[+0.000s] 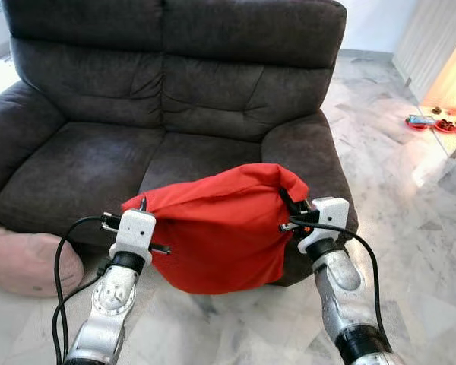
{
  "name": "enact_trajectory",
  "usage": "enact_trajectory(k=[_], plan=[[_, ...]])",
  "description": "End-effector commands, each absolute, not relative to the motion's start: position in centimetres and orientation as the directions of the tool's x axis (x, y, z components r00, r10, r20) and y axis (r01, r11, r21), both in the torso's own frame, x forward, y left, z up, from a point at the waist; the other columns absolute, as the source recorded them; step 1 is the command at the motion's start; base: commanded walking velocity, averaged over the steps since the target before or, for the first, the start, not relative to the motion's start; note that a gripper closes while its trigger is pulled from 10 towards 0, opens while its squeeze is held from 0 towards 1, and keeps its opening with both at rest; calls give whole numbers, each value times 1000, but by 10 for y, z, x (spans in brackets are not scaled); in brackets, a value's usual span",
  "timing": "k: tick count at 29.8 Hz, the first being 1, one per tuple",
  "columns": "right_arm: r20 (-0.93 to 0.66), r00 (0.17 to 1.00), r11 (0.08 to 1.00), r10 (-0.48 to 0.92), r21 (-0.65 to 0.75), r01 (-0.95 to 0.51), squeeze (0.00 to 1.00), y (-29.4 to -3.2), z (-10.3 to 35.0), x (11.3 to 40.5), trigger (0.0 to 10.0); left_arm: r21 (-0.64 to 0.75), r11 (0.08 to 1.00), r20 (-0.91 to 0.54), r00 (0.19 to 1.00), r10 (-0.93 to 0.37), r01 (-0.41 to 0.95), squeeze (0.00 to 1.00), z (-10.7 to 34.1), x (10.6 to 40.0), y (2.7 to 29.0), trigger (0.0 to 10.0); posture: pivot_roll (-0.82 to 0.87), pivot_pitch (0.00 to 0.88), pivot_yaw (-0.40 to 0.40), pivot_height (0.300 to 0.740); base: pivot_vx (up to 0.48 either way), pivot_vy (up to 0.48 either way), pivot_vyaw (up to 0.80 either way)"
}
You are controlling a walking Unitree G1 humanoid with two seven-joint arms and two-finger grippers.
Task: Move the pillow to the sofa from floor
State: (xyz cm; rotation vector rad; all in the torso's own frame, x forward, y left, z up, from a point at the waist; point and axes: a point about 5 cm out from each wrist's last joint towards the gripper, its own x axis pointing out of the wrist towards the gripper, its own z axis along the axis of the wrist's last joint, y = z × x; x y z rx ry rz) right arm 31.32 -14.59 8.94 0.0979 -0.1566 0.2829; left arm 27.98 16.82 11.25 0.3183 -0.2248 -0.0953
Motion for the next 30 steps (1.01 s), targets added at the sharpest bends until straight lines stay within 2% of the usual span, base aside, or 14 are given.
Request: enact_trajectory(k=[1,6,11,25,30], plan=[[242,940,962,239,75,-264,0,-149,106,315,10000,321,946,299,944,-138,36,0,133,279,166,10000,164,0,-72,740,0,0,0],[232,947,966,222,79,-246,0,-152,104,314,10000,329,943,276,951,-139,42,0,129,279,169,10000,153,0,-67,740,0,0,0],[218,953,968,213,83,-235,0,-151,103,312,10000,333,942,277,951,-135,37,0,133,282,169,10000,157,0,-65,740,0,0,-800],[240,942,962,233,84,-260,0,-138,112,314,10000,325,946,302,947,-109,5,0,141,282,171,10000,161,0,-64,740,0,0,0],[257,942,966,218,79,-245,0,-140,117,316,10000,325,946,313,944,-106,-2,0,145,283,170,10000,156,2,-63,740,277,0,0]])
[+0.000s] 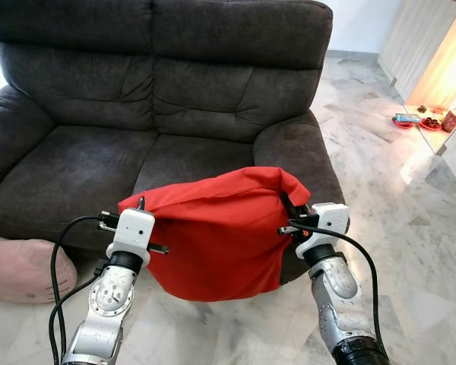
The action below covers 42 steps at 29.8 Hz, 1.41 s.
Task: Move the pillow to the sofa from floor
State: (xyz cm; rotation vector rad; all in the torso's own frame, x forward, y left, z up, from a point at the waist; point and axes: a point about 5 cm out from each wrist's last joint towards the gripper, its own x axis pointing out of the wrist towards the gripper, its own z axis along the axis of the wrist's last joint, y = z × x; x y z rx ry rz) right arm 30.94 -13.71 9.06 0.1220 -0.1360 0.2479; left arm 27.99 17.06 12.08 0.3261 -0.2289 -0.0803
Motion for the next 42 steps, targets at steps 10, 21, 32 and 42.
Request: enact_trajectory(k=[10,21,32,42], plan=[[284,932,966,225,59,-252,0,-137,127,320,10000,341,940,341,934,-110,-14,0,154,287,170,10000,156,0,-63,740,327,0,0],[333,918,966,215,64,-249,0,-136,143,324,10000,341,939,391,915,-103,-40,0,172,291,171,10000,158,0,-65,740,361,0,-364],[378,896,962,231,48,-268,0,-131,157,324,10000,340,938,470,876,-107,-68,0,203,295,170,10000,160,0,-68,740,372,0,-73],[523,824,961,217,35,-276,0,-127,206,328,10000,341,935,538,836,-109,-97,0,235,297,172,10000,164,0,-72,740,381,0,0]])
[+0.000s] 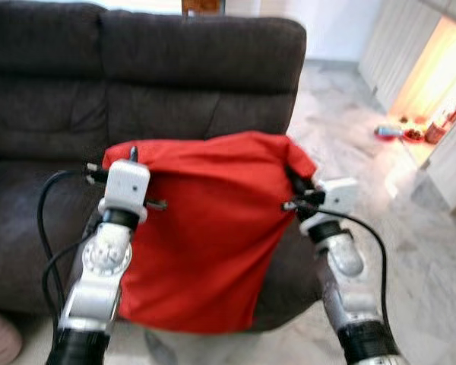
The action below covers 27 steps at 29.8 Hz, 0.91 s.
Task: Move the pillow to the sofa from floor
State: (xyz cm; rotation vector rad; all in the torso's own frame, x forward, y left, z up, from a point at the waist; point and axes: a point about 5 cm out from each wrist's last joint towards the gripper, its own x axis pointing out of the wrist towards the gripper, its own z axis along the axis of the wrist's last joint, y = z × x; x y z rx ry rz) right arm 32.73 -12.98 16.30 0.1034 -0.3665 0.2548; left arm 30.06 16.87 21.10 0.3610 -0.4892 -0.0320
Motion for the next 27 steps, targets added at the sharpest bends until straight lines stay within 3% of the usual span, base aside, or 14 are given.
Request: enact_trajectory(k=[1,8,19,27], plan=[[533,818,960,216,36,-277,0,-127,210,328,10000,342,934,546,830,-110,-101,0,239,297,172,10000,164,0,-72,740,379,0,0],[634,735,945,240,19,-325,0,-118,249,324,10000,339,931,597,796,-104,-133,0,260,295,173,10000,162,0,-76,740,384,0,0],[591,762,936,266,32,-351,0,-114,240,324,10000,336,931,585,805,-92,-138,0,260,293,172,10000,161,1,-82,740,386,0,0],[453,741,847,496,-64,-528,0,-79,208,315,10000,364,930,538,827,-161,-56,0,249,294,163,10000,163,6,-84,740,174,0,0]])
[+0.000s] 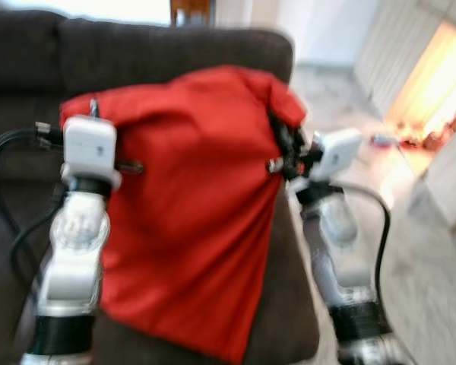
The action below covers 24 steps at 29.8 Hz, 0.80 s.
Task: Move the pillow to the sofa from floor
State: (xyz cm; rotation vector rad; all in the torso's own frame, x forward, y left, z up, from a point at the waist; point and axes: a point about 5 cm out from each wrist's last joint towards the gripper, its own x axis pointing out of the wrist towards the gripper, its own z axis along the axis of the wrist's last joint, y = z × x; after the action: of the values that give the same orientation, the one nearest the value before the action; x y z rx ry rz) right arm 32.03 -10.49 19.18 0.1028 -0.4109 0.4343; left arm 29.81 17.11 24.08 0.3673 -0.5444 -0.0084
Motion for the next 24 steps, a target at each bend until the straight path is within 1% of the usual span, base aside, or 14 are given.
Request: enact_trajectory(k=[1,7,11,13,19,24], plan=[[431,737,836,520,-79,-543,0,-76,202,313,10000,359,932,532,832,-159,-51,0,248,294,163,10000,165,7,-85,740,0,0,563],[411,737,826,537,-75,-559,0,-76,197,312,10000,360,932,521,838,-159,-48,0,247,296,163,10000,163,8,-83,740,0,0,765],[400,735,820,547,-81,-566,0,-76,196,312,10000,361,932,509,847,-157,-44,0,245,297,164,10000,162,8,-81,740,0,0,506],[394,741,820,544,-60,-570,0,-77,194,312,10000,361,932,501,851,-155,-42,0,243,297,164,10000,163,6,-82,740,0,0,0],[382,748,823,542,-62,-564,0,-78,191,313,10000,346,938,472,871,-138,-39,0,237,300,168,10000,165,7,-82,740,0,0,0],[370,756,827,539,-62,-559,0,-78,189,314,10000,306,951,439,892,-105,-38,0,232,304,171,10000,163,8,-82,740,0,0,0]])
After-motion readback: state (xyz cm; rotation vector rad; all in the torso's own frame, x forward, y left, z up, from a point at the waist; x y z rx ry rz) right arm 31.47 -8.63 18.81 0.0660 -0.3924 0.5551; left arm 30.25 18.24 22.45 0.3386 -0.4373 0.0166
